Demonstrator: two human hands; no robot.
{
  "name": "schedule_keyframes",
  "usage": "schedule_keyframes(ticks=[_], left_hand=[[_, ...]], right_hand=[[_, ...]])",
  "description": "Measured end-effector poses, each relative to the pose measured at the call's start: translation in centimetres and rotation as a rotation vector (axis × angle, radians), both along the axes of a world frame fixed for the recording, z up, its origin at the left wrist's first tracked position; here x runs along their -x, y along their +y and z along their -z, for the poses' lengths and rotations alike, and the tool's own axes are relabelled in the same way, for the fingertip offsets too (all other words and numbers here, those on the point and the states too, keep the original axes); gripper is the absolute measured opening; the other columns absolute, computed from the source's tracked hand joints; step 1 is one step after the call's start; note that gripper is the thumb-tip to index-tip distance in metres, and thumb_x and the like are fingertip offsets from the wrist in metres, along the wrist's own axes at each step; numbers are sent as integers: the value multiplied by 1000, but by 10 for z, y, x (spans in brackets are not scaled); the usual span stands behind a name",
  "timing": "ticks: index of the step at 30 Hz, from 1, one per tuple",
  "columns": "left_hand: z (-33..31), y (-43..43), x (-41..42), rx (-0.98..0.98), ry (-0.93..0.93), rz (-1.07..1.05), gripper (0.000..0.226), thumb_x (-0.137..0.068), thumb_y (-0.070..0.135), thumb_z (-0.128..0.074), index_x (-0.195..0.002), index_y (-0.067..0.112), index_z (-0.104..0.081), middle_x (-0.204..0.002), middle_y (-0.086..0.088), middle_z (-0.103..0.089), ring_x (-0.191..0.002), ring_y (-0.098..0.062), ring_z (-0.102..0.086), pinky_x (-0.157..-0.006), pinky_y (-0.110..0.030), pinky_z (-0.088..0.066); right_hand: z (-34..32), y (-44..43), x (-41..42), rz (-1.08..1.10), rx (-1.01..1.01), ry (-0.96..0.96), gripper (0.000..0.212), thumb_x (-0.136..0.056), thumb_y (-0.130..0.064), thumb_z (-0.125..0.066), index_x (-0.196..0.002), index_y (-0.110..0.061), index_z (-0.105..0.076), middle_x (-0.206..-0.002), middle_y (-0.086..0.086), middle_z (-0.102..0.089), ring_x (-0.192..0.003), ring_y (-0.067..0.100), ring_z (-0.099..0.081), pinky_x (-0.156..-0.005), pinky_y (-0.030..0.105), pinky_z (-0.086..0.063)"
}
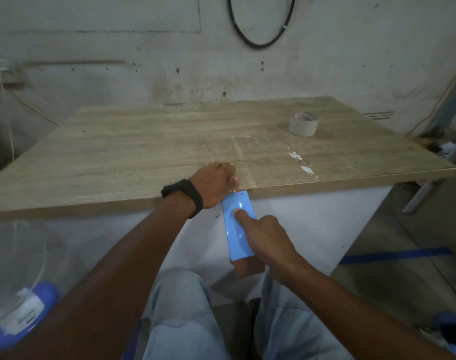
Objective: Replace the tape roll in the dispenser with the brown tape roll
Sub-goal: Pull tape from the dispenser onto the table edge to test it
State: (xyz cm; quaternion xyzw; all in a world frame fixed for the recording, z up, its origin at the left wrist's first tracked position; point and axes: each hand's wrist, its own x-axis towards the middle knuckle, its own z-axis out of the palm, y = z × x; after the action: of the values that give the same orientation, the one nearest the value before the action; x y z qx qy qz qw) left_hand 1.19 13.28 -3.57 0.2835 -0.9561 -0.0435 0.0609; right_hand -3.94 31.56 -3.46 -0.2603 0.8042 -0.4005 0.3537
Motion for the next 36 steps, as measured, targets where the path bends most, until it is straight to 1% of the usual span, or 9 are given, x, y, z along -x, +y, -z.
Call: schedule_keyframes(ticks=[3, 7, 11, 18, 24, 26, 30, 32, 36], left_hand=[[1, 0, 12, -9, -129, -81, 54, -110, 34, -24, -158, 8, -25, -168, -10, -24, -155, -27, -21, -121, -49, -23], [-11, -6, 16, -42, -289, -149, 59, -109, 44, -15, -163, 24, -2, -173, 6, 3, -159, -22, 1, -124, -53, -6], [-29, 4, 22, -6, -373, -126, 54, -112, 36, -12, -163, 19, -6, -172, 1, 7, -158, -24, 4, -119, -41, 2], [-25, -12, 26, -71, -340, -155, 62, -109, 47, -10, -164, 21, 4, -172, 5, 8, -158, -29, 5, -123, -55, -5], [-25, -10, 26, -109, -299, -168, 61, -109, 47, -11, -164, 23, 1, -172, 6, 8, -158, -27, 6, -123, -54, -5], [-25, -9, 25, -106, -311, -157, 60, -110, 45, -12, -163, 22, 0, -172, 6, 11, -158, -26, 8, -124, -53, -4], [-30, 0, 26, -33, -362, -137, 56, -112, 37, -14, -163, 18, 0, -172, 2, 13, -158, -23, 9, -120, -40, 3], [-31, 3, 27, 5, -386, -126, 54, -113, 32, -15, -163, 16, -2, -172, 0, 12, -158, -22, 8, -115, -36, 5], [-29, -1, 27, -4, -385, -129, 54, -113, 35, -14, -163, 20, -5, -172, 0, 10, -158, -28, 7, -123, -50, -3]], right_hand=[[-2, -5, 2, 10, 34, -55, 81, -59, -69, -54, -110, -7, -66, -103, 11, -72, -94, 32, -70, -90, 47, -56], [0, -12, 9, -9, 49, -100, 91, -44, -70, -50, -111, -11, -68, -107, 9, -74, -98, 32, -69, -94, 49, -54], [-9, -8, 10, -24, 63, -143, 66, -69, -58, -58, -113, -10, -67, -106, 9, -74, -97, 29, -70, -95, 49, -54], [-11, -9, 14, -48, 51, -158, 53, -86, -50, -60, -117, -8, -65, -109, 11, -72, -99, 30, -69, -97, 49, -53], [-17, -10, 20, -61, 54, -238, 41, -93, -36, -61, -119, -4, -65, -108, 16, -73, -97, 32, -70, -97, 48, -54], [-18, -9, 23, -70, 64, -286, 38, -94, -31, -62, -118, -2, -65, -103, 16, -74, -87, 31, -71, -89, 45, -57], [-24, -5, 31, -72, 73, -393, 21, -98, -21, -57, -93, -3, -65, -65, 10, -68, -44, 16, -63, -44, 21, -53], [-27, -4, 33, -54, 64, -424, 21, -98, -23, -58, -90, -5, -65, -60, 8, -67, -41, 15, -61, -44, 22, -52], [-30, -3, 33, -39, 51, -494, 22, -97, -25, -60, -95, -3, -66, -59, 9, -67, -42, 15, -61, -44, 23, -53]])
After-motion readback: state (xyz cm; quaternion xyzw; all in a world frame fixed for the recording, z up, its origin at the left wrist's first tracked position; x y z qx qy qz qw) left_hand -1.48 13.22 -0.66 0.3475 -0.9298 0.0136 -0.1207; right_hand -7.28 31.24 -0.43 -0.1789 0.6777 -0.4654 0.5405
